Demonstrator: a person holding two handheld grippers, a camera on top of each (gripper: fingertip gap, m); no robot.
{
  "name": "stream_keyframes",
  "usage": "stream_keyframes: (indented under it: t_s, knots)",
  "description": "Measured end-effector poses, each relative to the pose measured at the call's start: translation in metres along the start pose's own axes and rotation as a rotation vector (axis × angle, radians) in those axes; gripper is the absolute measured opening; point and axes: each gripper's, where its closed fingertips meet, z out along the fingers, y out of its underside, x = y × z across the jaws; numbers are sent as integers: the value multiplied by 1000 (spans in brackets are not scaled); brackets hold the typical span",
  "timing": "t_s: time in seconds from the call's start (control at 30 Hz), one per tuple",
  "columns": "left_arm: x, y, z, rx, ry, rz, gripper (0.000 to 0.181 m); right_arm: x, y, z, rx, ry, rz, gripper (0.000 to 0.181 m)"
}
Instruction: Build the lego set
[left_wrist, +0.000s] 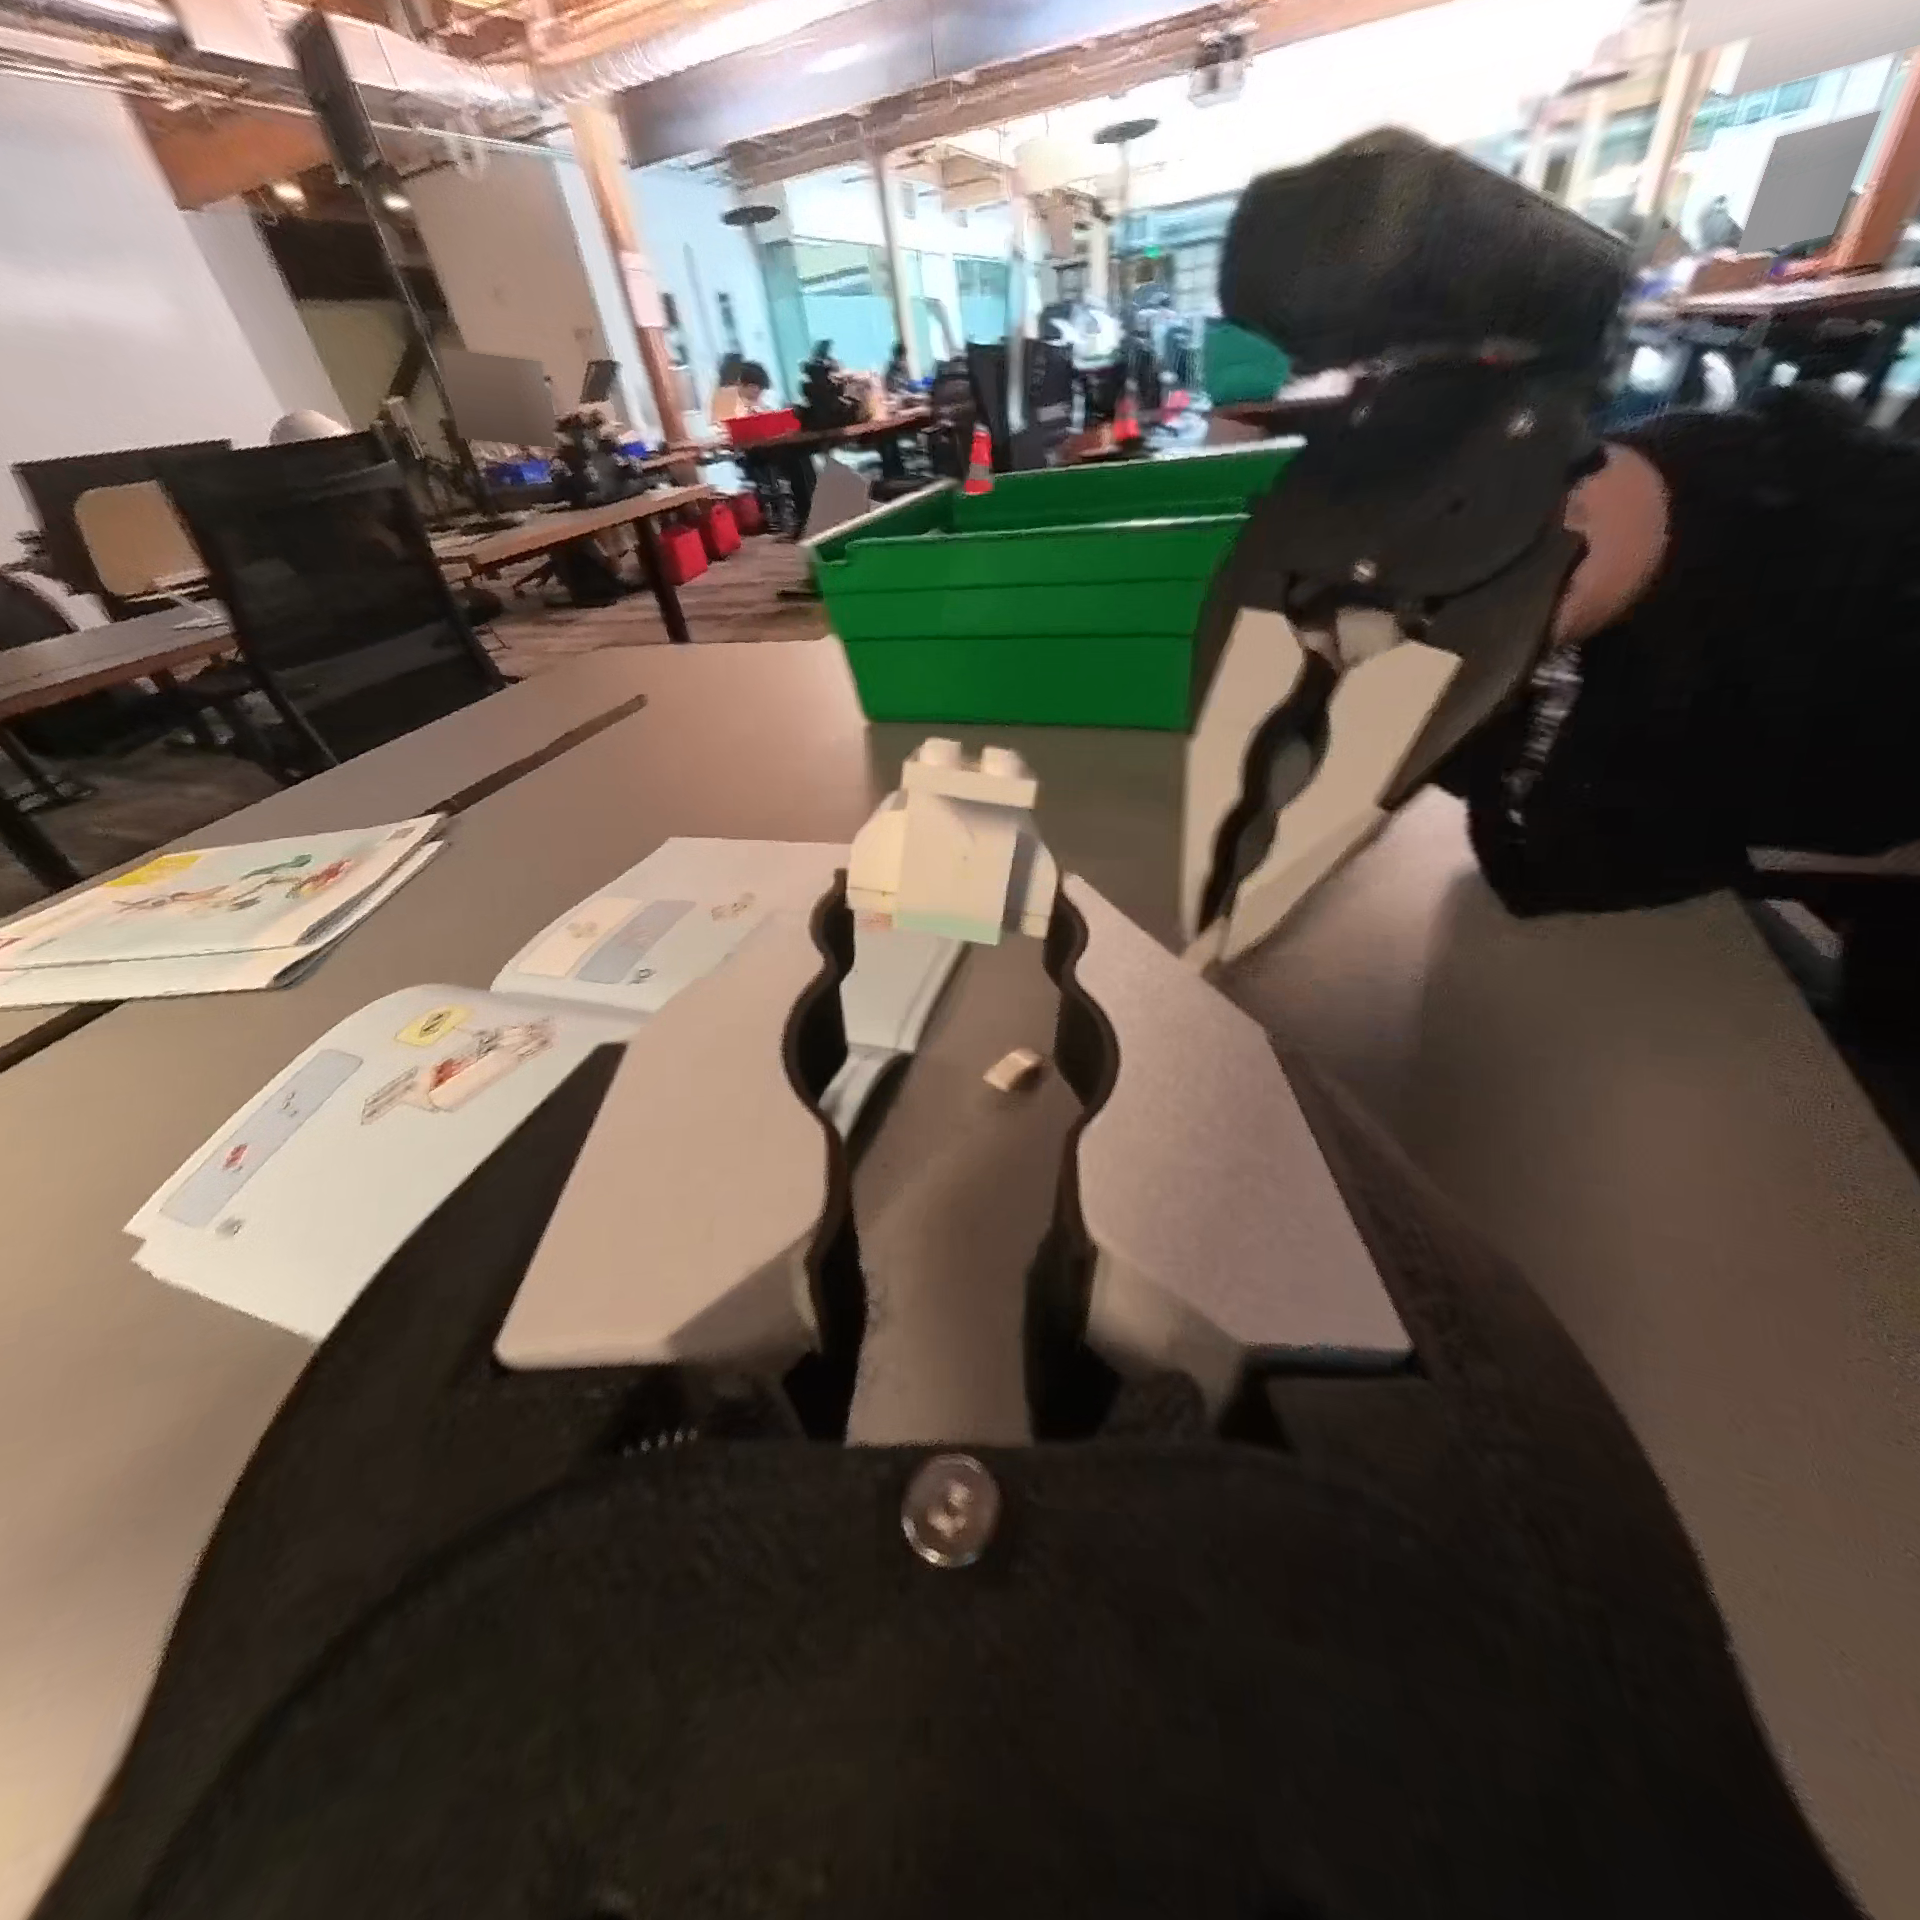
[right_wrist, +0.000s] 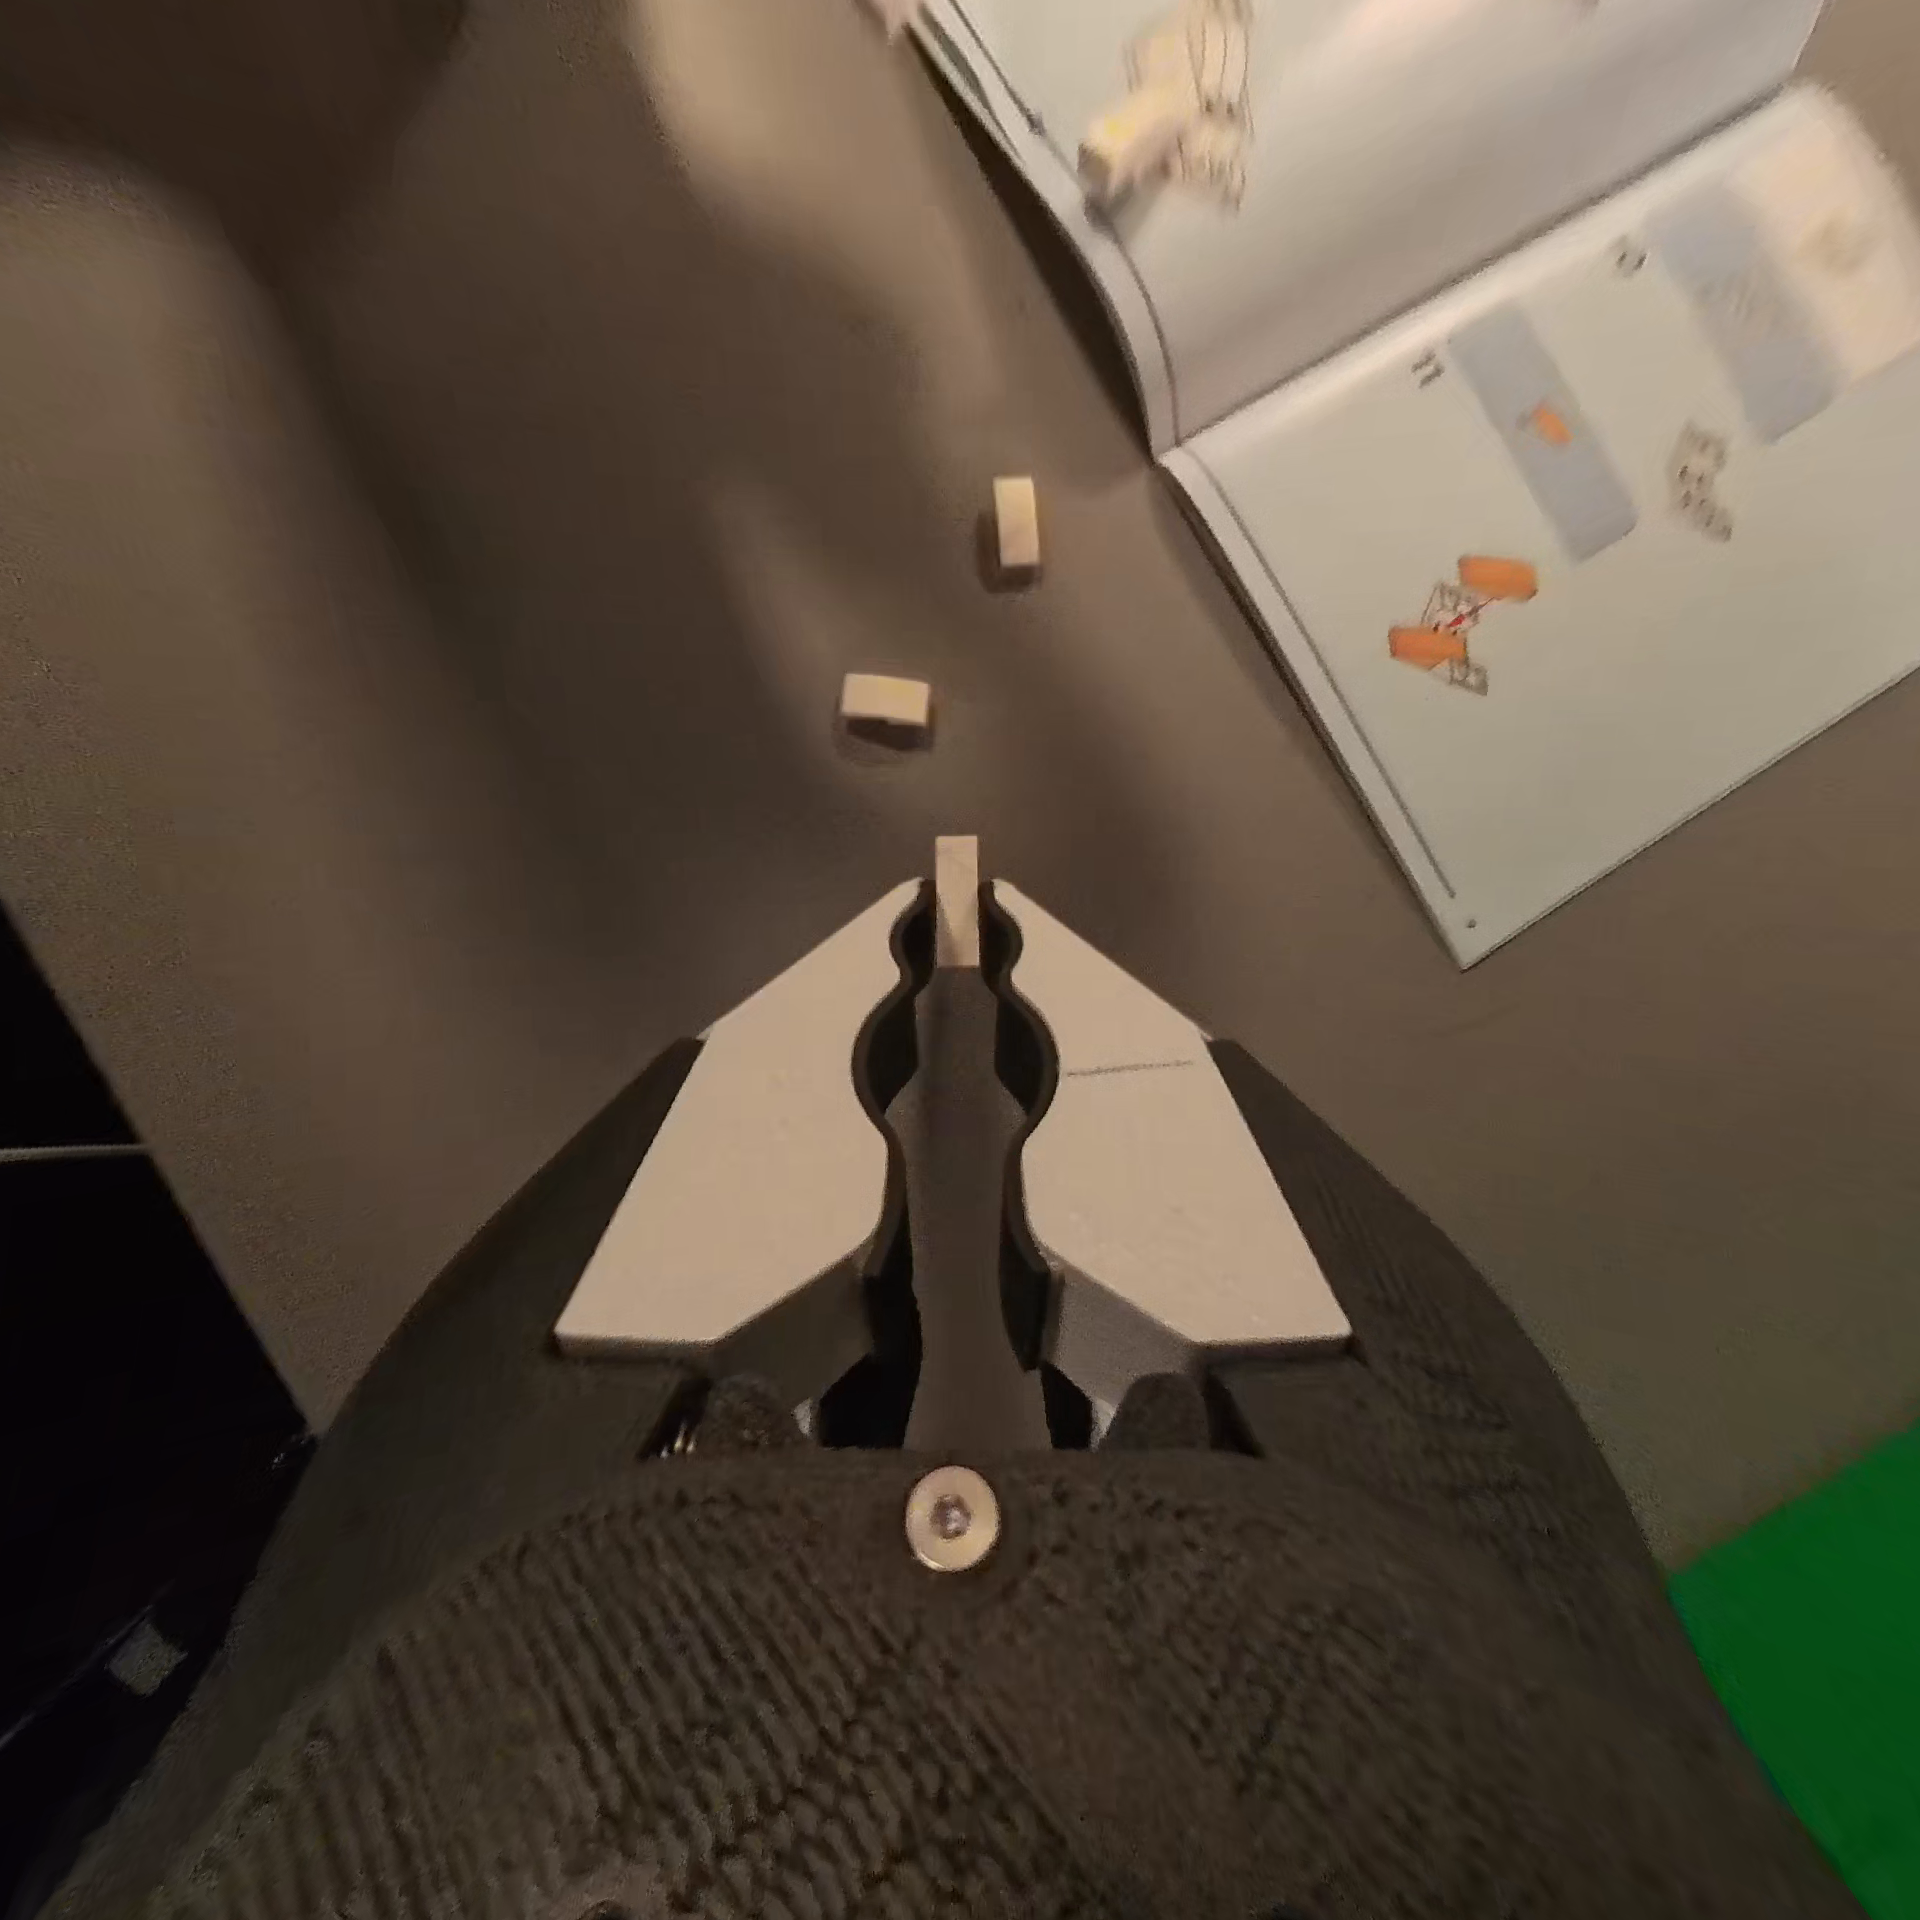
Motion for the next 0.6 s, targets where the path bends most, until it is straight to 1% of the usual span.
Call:
stream_keyframes:
  t_s: [0.07, 0.13, 0.2, 0.27, 0.33, 0.37, 0.4, 0.47, 0.53, 0.6]
  knots:
    - [-15, -3, -5, 23, -74, -10, 35, 1, 0, 7, -21, -1, 30, 6]
    - [-33, -7, -17, 47, -160, 12, 35, 3, -4, 12, -21, 3, 51, 6]
    - [-44, -9, -26, 74, -189, -41, 35, 10, -11, 14, -10, 38, 52, 6]
    - [-49, -9, -32, 94, -182, -108, 35, 11, -32, 12, 58, 30, 19, 6]
    - [-51, -6, -35, 84, -180, -132, 35, 3, -61, 10, 146, -37, -27, 6]
    - [-51, -4, -37, 80, -176, -140, 35, -3, -74, 12, 167, -77, -58, 6]
    - [-49, -3, -38, 79, -165, -148, 35, -9, -82, 17, 161, -116, -91, 6]
    - [-48, -3, -40, 72, -161, -141, 35, -17, -85, 35, 72, -173, -140, 6]
    - [-48, -4, -42, 78, -165, -125, 35, -19, -86, 51, 9, -177, -202, 6]
    - [-47, -8, -42, 90, -161, -112, 35, -20, -85, 60, -34, -202, -255, 6]
